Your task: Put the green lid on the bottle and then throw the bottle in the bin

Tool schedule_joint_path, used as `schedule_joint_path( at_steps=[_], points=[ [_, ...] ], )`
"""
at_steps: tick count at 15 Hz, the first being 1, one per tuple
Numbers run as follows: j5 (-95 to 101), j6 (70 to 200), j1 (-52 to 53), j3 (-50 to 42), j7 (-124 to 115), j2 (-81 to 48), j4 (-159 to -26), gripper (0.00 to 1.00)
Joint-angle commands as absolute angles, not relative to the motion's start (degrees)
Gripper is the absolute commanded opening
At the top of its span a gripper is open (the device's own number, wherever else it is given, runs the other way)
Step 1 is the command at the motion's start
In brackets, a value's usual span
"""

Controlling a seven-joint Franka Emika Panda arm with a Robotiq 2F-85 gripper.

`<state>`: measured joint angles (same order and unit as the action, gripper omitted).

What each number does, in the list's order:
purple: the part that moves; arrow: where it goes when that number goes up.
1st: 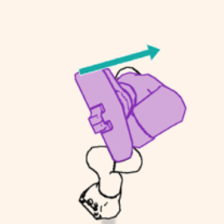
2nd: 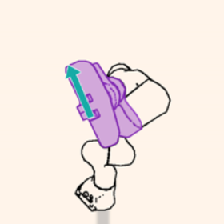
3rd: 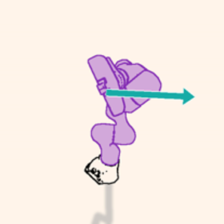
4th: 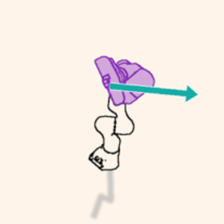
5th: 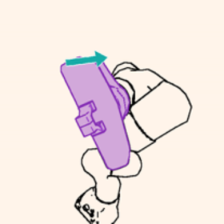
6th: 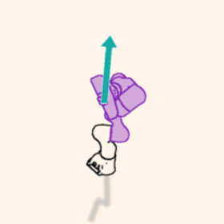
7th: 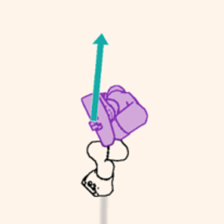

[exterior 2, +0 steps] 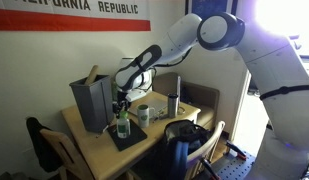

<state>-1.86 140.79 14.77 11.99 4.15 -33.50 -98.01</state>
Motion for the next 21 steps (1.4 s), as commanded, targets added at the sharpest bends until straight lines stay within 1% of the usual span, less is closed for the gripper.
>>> schedule_joint_path(
  at_steps=[1, 13, 21],
  points=[
    [-3.0, 142.6, 14.4, 12.3, 2.3, -31.5, -101.6, 0.42],
    [-1.4, 142.6, 17.7, 8.2, -12.6, -32.5, -101.2, 0.42],
    [-2.1, 140.0, 17.9, 8.0, -15.9, -33.2, -100.1, 0.42]
  ],
)
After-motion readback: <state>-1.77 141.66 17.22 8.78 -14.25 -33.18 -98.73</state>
